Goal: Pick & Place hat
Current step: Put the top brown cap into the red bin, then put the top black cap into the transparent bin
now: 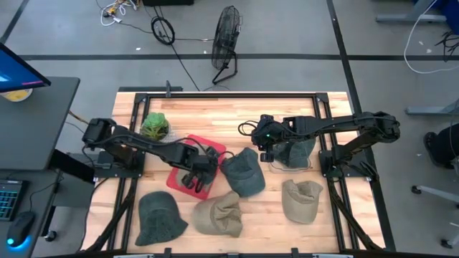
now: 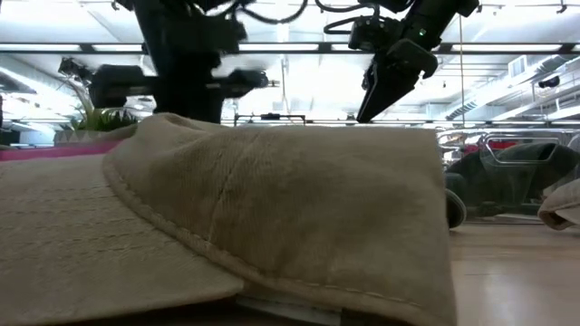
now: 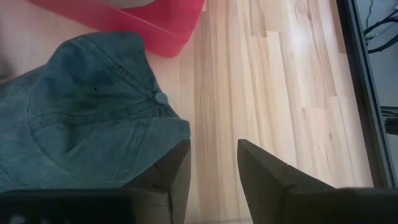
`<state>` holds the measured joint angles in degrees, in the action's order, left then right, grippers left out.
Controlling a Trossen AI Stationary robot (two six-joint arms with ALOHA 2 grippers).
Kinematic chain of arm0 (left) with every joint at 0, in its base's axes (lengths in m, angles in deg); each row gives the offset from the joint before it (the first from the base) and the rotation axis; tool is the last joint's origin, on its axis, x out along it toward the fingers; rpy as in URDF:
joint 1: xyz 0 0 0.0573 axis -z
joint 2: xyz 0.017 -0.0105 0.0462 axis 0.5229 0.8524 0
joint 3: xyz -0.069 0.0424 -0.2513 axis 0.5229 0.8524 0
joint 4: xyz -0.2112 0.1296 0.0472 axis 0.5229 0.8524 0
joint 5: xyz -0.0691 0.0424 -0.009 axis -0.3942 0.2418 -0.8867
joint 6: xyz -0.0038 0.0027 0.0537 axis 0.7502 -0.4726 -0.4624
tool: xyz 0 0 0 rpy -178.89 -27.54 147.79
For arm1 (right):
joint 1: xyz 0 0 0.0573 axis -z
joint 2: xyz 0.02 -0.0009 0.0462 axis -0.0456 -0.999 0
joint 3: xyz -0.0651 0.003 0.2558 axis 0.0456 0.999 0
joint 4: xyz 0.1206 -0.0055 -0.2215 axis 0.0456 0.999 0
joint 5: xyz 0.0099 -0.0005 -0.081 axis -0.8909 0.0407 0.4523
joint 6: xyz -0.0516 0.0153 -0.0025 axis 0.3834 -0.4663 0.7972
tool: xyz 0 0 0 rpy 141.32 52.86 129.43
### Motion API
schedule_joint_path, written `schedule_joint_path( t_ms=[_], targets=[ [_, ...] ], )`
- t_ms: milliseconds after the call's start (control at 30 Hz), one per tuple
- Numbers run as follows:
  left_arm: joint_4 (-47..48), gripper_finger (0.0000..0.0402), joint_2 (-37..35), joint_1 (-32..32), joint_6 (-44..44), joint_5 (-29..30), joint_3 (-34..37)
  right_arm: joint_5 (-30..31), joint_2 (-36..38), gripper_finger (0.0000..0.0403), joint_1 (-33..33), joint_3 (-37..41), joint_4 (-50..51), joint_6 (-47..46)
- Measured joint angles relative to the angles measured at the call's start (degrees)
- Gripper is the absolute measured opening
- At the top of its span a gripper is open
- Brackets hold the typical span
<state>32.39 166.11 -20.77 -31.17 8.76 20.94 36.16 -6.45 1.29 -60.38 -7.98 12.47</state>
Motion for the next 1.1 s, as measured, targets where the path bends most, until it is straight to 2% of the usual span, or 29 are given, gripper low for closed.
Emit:
schedule_joint_path(
  t_ms=[167, 400, 533, 700, 933, 1100],
  targets=[
    [1.1, 0.0052, 2.0, -1.4, 12.4, -0.2, 0.0, -1.1, 0.0, 0.0134, 0.0, 0.0, -0.3, 0.0],
    [2.1, 0.0112, 3.3, -2.3, 13.4, -0.2, 0.0, -7.5, -1.7, 0.0143, -2.1, 0.0, -1.9, 0.0],
    [2.3, 0.0138, 0.8, -1.5, 15.7, 0.9, 0.0, -12.0, -4.9, 0.0153, -5.5, 0.0, -4.0, -0.2],
    [4.5, 0.0133, -6.8, -1.4, 22.1, 1.0, 0.0, -13.7, -9.9, 0.0163, -10.1, 0.0, -8.9, -1.7],
    [3.4, 0.0106, -19.7, -2.1, 22.1, 1.1, -0.1, -13.6, -18.1, 0.0167, -12.0, 0.0, -13.0, -2.7],
    [2.9, 0.0101, -23.6, -3.0, 22.4, 1.1, -0.1, -13.7, -21.6, 0.0158, -11.8, -0.2, -14.4, -0.9]
  ],
)
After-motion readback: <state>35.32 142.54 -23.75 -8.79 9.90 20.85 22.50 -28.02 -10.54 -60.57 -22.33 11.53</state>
